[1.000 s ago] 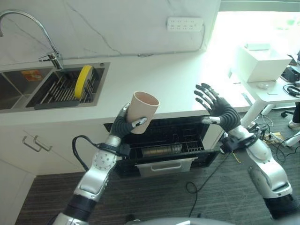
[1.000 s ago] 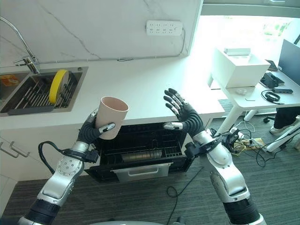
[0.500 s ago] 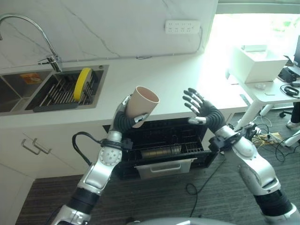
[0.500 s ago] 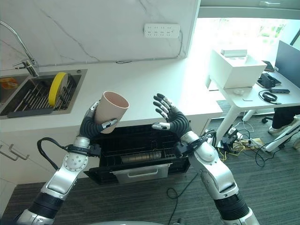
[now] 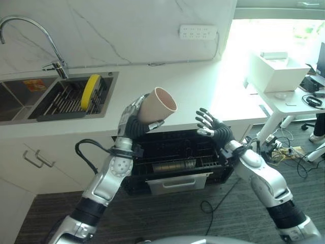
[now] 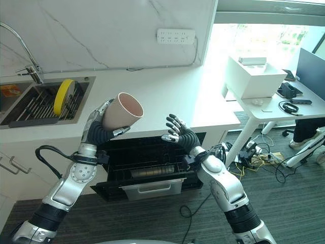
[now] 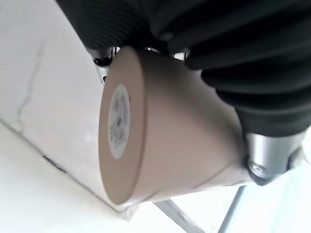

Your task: Place the dishes in the dishwasher.

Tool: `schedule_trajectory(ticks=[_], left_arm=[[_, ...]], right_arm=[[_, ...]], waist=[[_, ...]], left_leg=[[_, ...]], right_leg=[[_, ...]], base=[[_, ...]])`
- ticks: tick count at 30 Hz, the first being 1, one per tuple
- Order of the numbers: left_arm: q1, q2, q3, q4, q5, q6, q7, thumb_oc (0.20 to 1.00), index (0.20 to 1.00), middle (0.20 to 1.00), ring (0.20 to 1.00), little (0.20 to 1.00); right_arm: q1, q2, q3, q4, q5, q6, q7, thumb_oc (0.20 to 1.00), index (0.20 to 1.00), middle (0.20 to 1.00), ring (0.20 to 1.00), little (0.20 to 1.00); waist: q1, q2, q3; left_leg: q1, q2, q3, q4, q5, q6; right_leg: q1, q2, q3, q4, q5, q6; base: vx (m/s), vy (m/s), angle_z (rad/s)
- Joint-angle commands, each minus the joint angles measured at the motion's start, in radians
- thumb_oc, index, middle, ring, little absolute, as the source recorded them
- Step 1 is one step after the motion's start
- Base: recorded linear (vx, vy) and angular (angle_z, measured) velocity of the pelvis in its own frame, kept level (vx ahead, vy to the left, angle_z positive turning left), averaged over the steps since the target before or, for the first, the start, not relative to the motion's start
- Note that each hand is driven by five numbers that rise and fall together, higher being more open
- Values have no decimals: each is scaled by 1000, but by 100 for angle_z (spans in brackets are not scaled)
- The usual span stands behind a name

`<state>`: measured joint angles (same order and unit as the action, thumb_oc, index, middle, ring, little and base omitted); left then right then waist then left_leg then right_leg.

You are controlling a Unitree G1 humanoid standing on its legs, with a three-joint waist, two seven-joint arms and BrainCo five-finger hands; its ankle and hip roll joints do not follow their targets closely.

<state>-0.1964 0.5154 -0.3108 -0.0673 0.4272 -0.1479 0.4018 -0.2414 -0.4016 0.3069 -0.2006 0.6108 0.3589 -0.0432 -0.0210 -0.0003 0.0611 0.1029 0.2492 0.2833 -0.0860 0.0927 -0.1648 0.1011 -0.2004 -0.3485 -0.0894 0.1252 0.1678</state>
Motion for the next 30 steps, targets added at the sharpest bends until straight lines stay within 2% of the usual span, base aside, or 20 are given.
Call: schedule_trajectory(ticks=[1,11,19,29,30], left_arm=[[-139,38,-20,7,57,-60,29,200,200,200,200,200],[-169,30,-97,34,70,-51,9,200,200,200,200,200],[-212,17,-134,38,53,3,-17,200,200,200,200,200],[-225,-1,-161,47,56,30,-17,200,200,200,200,200],[-225,-2,-165,49,58,27,-14,200,200,200,200,200]], right_arm=[[-135,39,-16,-25,32,-35,-23,1000,1000,1000,1000,1000],[-203,80,14,-30,32,-18,-27,1000,1000,1000,1000,1000],[-249,117,37,-52,45,-8,-30,1000,1000,1000,1000,1000],[-276,143,49,-71,41,-24,-48,1000,1000,1000,1000,1000],[-277,146,52,-73,22,-27,-42,492,492,492,492,492]], waist=[[2,-5,5],[8,-4,5],[9,-3,2],[12,-5,6],[13,-5,6]], left_leg=[[28,51,19,-1,-17,-16],[25,50,19,-1,-15,-17],[25,50,20,-1,-15,-17],[22,48,22,-1,-15,-17],[22,49,23,-1,-15,-17]], right_leg=[[58,-83,-26,2,-73,45],[59,-87,-32,2,-71,47],[58,-90,-34,2,-72,50],[55,-93,-37,2,-70,52],[55,-94,-38,2,-69,52]], base=[[0,0,0],[0,0,0],[0,0,0],[-1,3,3],[0,0,0]])
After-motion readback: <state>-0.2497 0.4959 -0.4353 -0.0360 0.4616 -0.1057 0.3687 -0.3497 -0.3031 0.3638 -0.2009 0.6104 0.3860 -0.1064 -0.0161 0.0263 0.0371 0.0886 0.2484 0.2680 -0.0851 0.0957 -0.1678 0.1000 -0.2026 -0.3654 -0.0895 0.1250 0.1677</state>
